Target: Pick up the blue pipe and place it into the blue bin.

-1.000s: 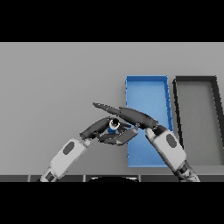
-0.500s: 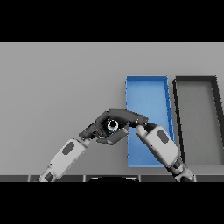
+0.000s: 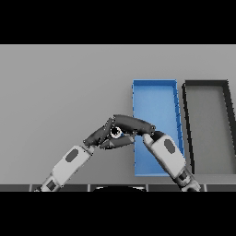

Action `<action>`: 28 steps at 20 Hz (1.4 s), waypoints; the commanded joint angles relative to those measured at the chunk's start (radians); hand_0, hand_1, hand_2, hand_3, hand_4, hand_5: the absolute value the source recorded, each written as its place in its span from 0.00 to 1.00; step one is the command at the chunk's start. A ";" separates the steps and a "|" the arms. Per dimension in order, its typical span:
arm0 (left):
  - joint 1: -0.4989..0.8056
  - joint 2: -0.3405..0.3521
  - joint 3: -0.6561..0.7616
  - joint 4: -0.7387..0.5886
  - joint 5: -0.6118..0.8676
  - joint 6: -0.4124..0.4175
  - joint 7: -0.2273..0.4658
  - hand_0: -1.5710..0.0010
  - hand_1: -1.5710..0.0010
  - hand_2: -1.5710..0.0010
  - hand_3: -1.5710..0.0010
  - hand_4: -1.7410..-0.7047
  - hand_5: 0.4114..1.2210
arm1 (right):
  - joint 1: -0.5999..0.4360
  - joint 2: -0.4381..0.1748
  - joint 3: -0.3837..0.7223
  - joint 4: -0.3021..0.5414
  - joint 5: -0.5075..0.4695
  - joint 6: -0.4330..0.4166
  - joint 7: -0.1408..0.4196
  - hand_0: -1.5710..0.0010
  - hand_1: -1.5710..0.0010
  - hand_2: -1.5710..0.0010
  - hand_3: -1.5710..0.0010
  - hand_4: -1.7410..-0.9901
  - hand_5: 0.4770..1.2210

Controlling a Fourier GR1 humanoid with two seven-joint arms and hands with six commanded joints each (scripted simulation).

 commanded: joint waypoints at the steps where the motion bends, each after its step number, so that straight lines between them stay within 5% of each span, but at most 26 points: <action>1: -0.011 0.010 0.003 0.003 0.001 -0.013 0.015 0.09 0.22 0.14 0.66 0.10 1.00 | 0.018 0.005 -0.004 -0.015 -0.018 0.004 -0.008 0.02 0.02 0.02 0.03 0.35 0.93; 2: -0.015 0.014 -0.002 0.007 -0.008 -0.024 0.004 0.10 0.24 0.21 0.67 0.19 1.00 | 0.024 0.006 -0.010 -0.027 -0.014 0.003 -0.005 0.02 0.02 0.02 0.03 0.35 0.94; 4: -0.017 0.026 -0.006 0.010 -0.019 -0.055 0.003 0.38 0.49 0.48 0.79 0.38 1.00 | 0.028 0.015 -0.012 -0.034 0.002 0.017 -0.009 0.01 0.01 0.01 0.02 0.35 0.96; 7: -0.011 0.031 -0.009 -0.003 -0.035 -0.100 0.035 0.68 0.74 0.73 0.89 0.61 0.95 | 0.031 0.038 -0.024 -0.036 0.013 0.027 0.016 0.01 0.01 0.01 0.01 0.34 0.98; 10: -0.018 0.036 0.006 0.017 -0.080 -0.090 -0.011 0.84 0.87 0.86 0.94 0.76 0.68 | 0.040 0.072 -0.031 -0.048 0.019 0.038 0.041 0.00 0.00 0.00 0.00 0.34 0.99; 12: -0.020 0.038 0.010 0.021 -0.083 -0.075 0.051 0.90 0.91 0.91 0.96 0.83 0.53 | 0.047 0.084 -0.041 -0.057 0.017 0.040 0.031 0.00 0.00 0.00 0.00 0.34 0.99; 15: -0.015 0.044 0.008 0.031 -0.099 -0.069 0.031 0.95 0.96 0.96 0.98 0.88 0.38 | 0.053 0.099 -0.046 -0.057 0.041 0.041 0.030 0.00 0.00 0.00 0.00 0.34 1.00; 18: -0.003 0.027 0.015 0.035 -0.071 -0.064 0.047 0.97 0.98 0.98 0.99 0.87 0.28 | 0.057 0.113 -0.060 -0.066 0.048 0.047 0.033 0.00 0.00 0.00 0.00 0.34 1.00; 21: 0.007 0.035 0.029 0.016 -0.047 -0.045 0.151 0.99 0.99 0.99 1.00 0.84 0.25 | 0.043 0.125 -0.092 -0.047 0.045 0.052 0.033 0.00 0.00 0.00 0.00 0.33 1.00; 25: 0.016 0.031 0.020 0.016 -0.060 -0.038 0.161 0.99 1.00 1.00 1.00 0.83 0.18 | 0.007 0.184 -0.133 -0.042 -0.185 -0.001 0.188 0.00 0.00 0.00 0.00 0.33 1.00; 28: 0.026 0.036 0.016 0.007 -0.060 -0.041 0.154 1.00 1.00 1.00 1.00 0.84 0.15 | -0.062 0.148 -0.162 -0.052 -0.342 -0.106 0.270 0.00 0.00 0.00 0.00 0.33 1.00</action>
